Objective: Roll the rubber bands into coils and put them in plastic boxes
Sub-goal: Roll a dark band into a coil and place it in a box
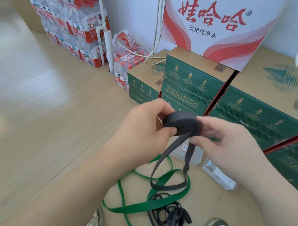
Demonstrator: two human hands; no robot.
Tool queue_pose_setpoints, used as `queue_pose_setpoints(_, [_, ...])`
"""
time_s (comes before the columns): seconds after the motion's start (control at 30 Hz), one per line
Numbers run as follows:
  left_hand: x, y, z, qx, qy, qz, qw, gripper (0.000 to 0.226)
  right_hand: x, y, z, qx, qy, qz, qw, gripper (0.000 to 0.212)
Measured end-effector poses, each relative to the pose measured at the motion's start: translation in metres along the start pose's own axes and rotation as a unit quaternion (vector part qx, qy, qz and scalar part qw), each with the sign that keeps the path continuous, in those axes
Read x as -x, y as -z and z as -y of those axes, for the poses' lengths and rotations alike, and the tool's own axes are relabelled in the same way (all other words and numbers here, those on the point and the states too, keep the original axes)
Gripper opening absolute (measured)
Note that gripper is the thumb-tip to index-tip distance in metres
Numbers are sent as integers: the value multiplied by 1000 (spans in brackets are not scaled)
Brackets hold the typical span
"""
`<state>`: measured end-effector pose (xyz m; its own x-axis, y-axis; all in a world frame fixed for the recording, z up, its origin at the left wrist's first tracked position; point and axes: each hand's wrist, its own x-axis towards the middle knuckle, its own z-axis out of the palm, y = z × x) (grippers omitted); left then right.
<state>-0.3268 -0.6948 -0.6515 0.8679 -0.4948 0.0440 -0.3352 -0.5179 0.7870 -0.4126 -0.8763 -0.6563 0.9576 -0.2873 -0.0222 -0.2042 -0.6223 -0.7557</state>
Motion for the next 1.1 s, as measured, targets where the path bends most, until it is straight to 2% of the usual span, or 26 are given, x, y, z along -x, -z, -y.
queue_pose_setpoints(0.17, [2, 2, -4, 152, 61, 27, 986, 23, -3, 1, 5, -146, -2, -1, 989, 29])
queue_pose_setpoints(0.33, [2, 5, -3, 170, 59, 58, 982, 25, -3, 11, 5, -118, -13, 3, 993, 22])
queue_pose_setpoints(0.43, [1, 8, -2, 115, 36, 81, 989, 25, -2, 11, 3, -56, -4, 2, 998, 21])
queue_pose_setpoints(0.53, [4, 3, -1, 4, -12, 94, 995, 24, -2, 7, -1, -7, 4, -3, 1000, 21])
queue_pose_setpoints(0.63, [6, -1, 0, -178, -88, 61, 978, 27, -3, 1, -5, 81, 38, -6, 996, 20])
queue_pose_setpoints(0.7, [6, -4, 0, -197, -117, 60, 972, 28, -1, -5, -4, 152, 77, 4, 985, 19])
queue_pose_setpoints(0.8, [4, -8, 2, -191, -132, 82, 969, 19, 0, -9, -4, 157, 116, 0, 981, 19])
queue_pose_setpoints(0.93, [3, -4, 7, -127, -78, 59, 987, 17, -3, -2, -5, 18, 51, -11, 998, 32])
queue_pose_setpoints(1.03, [3, -2, 8, -53, -34, 40, 997, 19, -5, 1, -7, 31, 27, 34, 999, 34])
queue_pose_setpoints(1.1, [3, -2, 9, -15, -19, 37, 999, 20, -5, 3, -6, 19, 26, 36, 999, 33])
